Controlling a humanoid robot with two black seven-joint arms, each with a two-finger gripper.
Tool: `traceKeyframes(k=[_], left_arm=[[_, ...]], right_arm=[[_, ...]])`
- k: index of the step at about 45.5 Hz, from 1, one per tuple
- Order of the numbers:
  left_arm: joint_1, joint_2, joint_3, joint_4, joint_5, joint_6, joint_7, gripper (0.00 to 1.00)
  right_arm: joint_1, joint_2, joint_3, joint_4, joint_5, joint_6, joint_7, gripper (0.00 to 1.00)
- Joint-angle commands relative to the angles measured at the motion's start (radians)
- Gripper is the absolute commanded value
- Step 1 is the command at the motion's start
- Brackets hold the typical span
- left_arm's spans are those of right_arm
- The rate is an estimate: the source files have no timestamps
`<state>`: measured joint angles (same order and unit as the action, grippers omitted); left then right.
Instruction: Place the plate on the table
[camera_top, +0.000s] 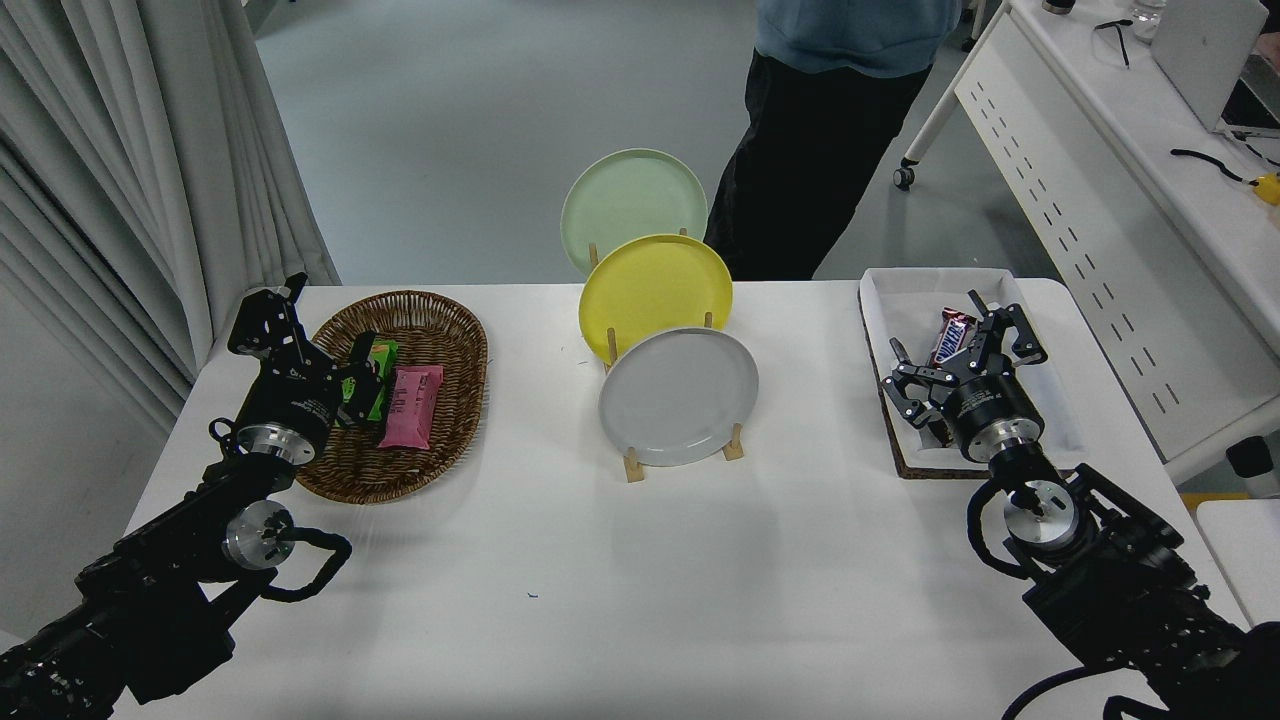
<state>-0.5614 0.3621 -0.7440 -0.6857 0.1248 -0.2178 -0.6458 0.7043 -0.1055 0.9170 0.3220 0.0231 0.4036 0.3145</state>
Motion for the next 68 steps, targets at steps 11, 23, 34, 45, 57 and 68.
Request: traceKeyframes(k=[11, 23, 34, 45, 57, 68], left_arm=[[0.0, 0.0, 0.0, 0.0, 0.001, 0.0, 0.0, 1.0], [0.0, 0.0, 0.0, 0.0, 0.001, 0.0, 0.0, 1.0], [0.0, 0.0, 0.0, 0.0, 0.001, 0.0, 0.0, 1.0], [0.0, 0.0, 0.0, 0.0, 0.001, 0.0, 0.0, 1.0], [-0.002, 0.0, 0.0, 0.0, 0.0, 0.0, 0.0, 1.0], [0.0, 0.0, 0.0, 0.0, 0.001, 0.0, 0.0, 1.0]], right_arm=[[-0.005, 0.001, 0.002, 0.0, 0.0, 0.0, 0.0, 0.99], [-0.006, 0.0, 0.011, -0.001, 0.0, 0.0, 0.0, 0.99], [-0.003, -0.002, 0.0, -0.003, 0.0, -0.002, 0.0, 0.99], [0.007, -0.017, 0.0, -0.001, 0.0, -0.002, 0.0, 0.99], [0.015, -0.057, -0.001, -0.004, 0.0, -0.008, 0.0, 0.99], [0.017, -0.068, 0.0, -0.004, 0.0, -0.005, 0.0, 0.99]])
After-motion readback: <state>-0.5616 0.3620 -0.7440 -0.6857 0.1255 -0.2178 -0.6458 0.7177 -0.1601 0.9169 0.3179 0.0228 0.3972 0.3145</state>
